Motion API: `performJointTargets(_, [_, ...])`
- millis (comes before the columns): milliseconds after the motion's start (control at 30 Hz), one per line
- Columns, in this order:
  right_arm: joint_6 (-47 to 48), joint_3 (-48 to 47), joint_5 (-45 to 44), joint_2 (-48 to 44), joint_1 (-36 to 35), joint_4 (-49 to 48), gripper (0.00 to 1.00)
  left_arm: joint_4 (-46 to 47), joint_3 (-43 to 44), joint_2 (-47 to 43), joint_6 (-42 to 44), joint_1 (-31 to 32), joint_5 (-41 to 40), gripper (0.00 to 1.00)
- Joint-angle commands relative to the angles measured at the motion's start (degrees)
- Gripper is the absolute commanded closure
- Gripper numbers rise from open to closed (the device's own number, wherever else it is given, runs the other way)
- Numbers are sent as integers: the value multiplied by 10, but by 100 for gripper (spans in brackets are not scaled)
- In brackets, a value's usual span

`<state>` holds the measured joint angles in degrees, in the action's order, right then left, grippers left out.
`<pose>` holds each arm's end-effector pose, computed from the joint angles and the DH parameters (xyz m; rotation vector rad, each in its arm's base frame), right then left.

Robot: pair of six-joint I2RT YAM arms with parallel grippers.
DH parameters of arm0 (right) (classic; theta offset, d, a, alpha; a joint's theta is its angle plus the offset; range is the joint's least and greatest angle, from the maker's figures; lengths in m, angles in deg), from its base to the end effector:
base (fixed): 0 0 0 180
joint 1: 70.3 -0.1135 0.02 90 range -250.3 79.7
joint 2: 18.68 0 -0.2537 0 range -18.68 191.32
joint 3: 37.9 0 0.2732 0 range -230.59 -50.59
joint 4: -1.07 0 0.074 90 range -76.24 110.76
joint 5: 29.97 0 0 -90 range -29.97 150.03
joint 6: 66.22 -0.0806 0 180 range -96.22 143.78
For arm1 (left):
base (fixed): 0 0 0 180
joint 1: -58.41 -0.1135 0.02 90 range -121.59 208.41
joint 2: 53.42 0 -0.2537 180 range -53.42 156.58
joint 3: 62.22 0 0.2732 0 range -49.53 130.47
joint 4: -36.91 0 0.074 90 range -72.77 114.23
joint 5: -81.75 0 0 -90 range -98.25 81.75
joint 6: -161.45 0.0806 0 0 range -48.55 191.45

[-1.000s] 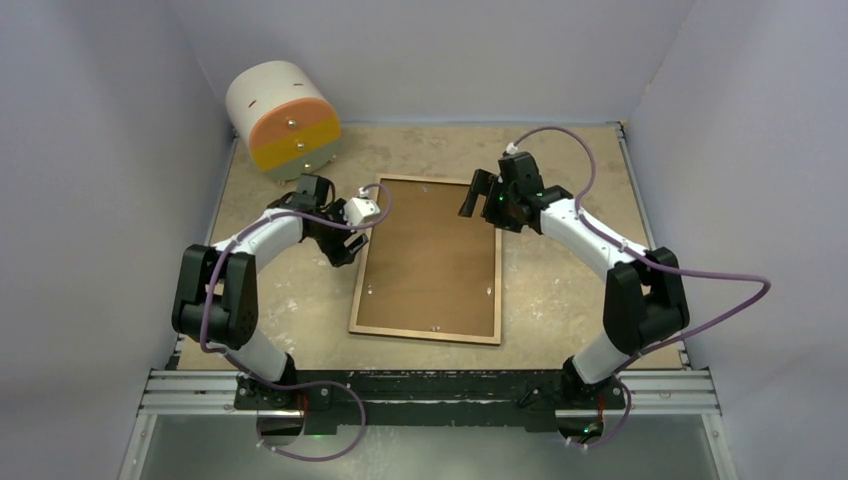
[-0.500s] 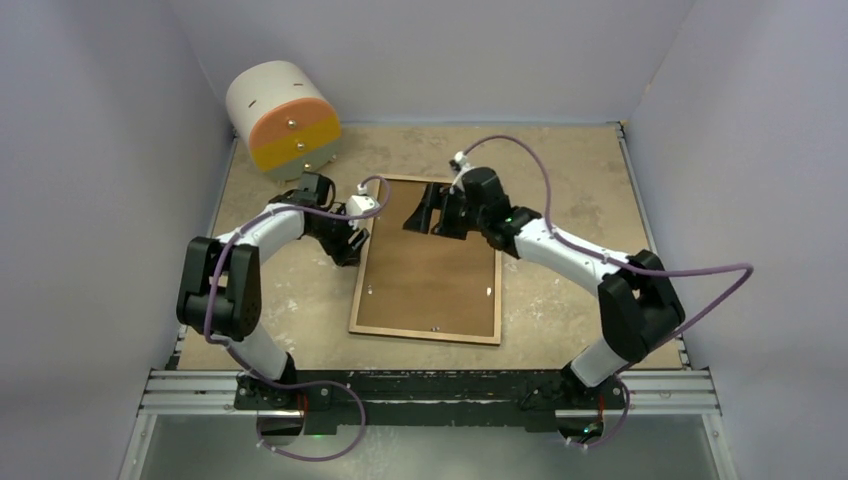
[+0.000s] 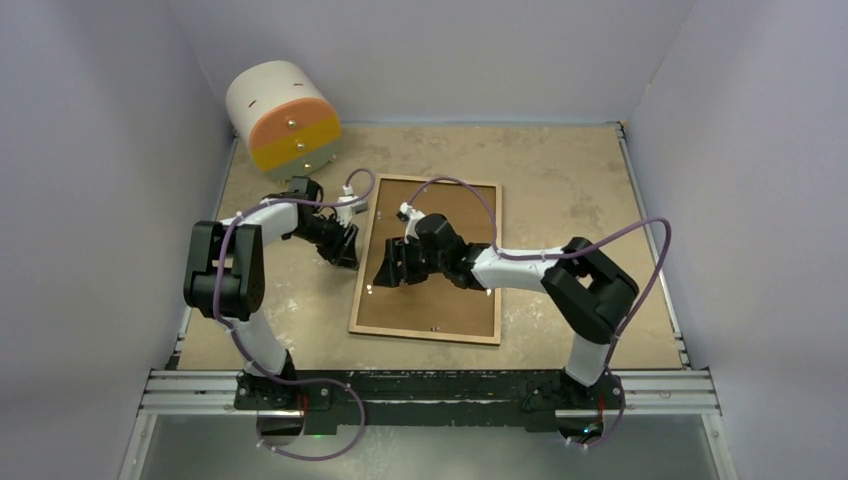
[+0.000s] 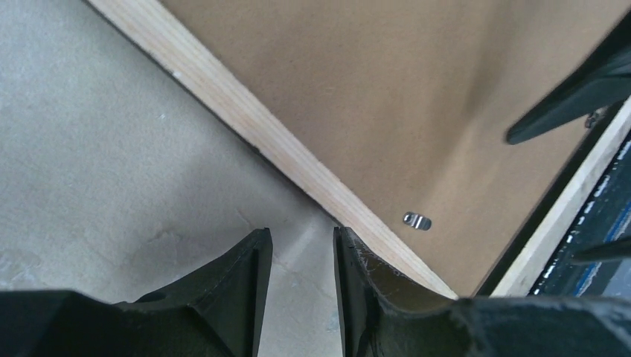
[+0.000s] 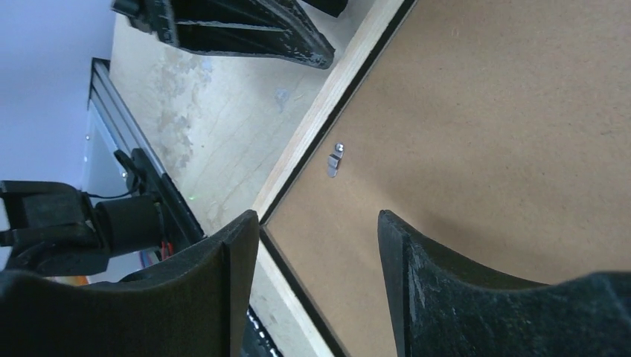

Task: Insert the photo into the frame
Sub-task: Place the photo frame item in the photo frame, then install the photo frame at the center of the board.

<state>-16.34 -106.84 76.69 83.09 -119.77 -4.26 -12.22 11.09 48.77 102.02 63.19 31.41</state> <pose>0.2654 0.3460 0.1439 -0.3863 2.2475 1.2072 0.3356 -0.0797 0.0964 0.9025 2.5007 -0.8716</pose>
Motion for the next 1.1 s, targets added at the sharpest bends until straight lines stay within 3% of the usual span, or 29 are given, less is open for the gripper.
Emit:
performJointTargets(0, [21,-24,7,34,-9,-48,38,0,10,2,-13,-2,48,62])
performJointTargets(400, [19,-62,16,107,-29,-70,39,2,10,21,-17,-2,47,69])
performJointTargets(1067, [12,-76,35,133,-46,-53,43,7,9,17,-15,-1,28,75])
